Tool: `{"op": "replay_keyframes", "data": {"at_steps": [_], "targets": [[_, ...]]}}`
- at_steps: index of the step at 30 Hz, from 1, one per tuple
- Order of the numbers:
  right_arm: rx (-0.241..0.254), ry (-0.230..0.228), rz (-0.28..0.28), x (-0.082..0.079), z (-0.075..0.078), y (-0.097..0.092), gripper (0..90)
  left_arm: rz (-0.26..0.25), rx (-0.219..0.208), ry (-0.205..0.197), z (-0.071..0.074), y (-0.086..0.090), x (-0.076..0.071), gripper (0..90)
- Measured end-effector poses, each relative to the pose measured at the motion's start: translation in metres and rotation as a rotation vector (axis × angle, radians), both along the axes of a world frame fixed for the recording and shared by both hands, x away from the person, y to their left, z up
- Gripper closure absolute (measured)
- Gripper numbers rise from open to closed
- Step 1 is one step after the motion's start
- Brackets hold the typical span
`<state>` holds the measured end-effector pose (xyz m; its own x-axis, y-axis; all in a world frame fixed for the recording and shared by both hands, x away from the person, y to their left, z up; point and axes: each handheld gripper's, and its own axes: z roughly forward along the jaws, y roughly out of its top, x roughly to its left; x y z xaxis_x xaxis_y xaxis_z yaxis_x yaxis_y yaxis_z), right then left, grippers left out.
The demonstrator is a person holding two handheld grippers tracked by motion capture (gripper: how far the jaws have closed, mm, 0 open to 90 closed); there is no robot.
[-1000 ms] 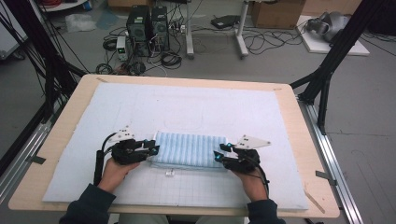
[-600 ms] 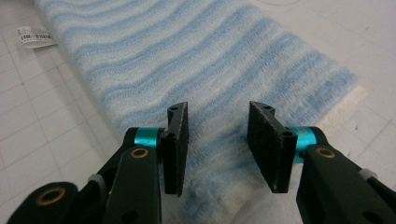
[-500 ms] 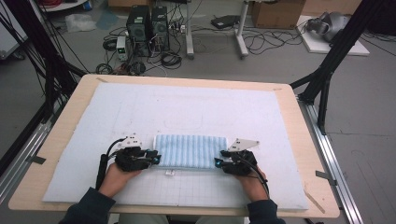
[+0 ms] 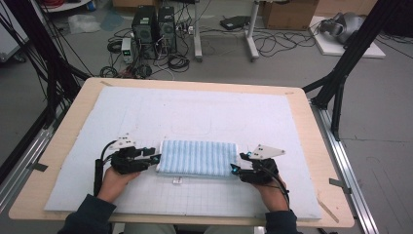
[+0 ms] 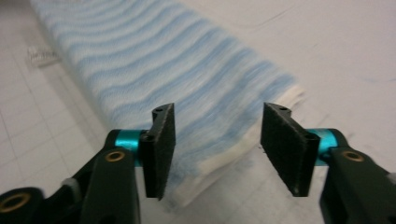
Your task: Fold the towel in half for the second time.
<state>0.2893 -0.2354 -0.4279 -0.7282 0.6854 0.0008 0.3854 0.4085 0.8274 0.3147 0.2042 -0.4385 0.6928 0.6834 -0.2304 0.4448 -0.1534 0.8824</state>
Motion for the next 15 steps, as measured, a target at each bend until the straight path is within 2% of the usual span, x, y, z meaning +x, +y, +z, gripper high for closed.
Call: {"op": "replay_keyframes", "data": {"at_steps": [3,6,8,9,12,15], "targets": [[0.039,-0.043,-0.041,-0.002,0.008,-0.009,32.7,0.034,-0.052,-0.065,0.008,0.011,0.001,47.2],[0.043,-0.07,-0.087,-0.005,0.014,-0.017,25.0,0.064,-0.088,-0.106,0.016,0.019,0.002,39.1],[0.04,-0.088,-0.128,-0.007,0.017,-0.024,19.7,0.118,-0.086,-0.129,0.02,0.022,0.002,24.7],[0.036,-0.094,-0.15,-0.008,0.018,-0.029,18.1,0.117,-0.084,-0.143,0.021,0.024,0.002,18.5],[0.037,-0.106,-0.19,-0.01,0.018,-0.039,12.1,0.12,-0.096,-0.173,0.022,0.029,0.001,18.0],[0.036,-0.118,-0.202,-0.012,0.018,-0.045,12.0,0.125,-0.099,-0.183,0.023,0.033,0.0,18.0]]}}
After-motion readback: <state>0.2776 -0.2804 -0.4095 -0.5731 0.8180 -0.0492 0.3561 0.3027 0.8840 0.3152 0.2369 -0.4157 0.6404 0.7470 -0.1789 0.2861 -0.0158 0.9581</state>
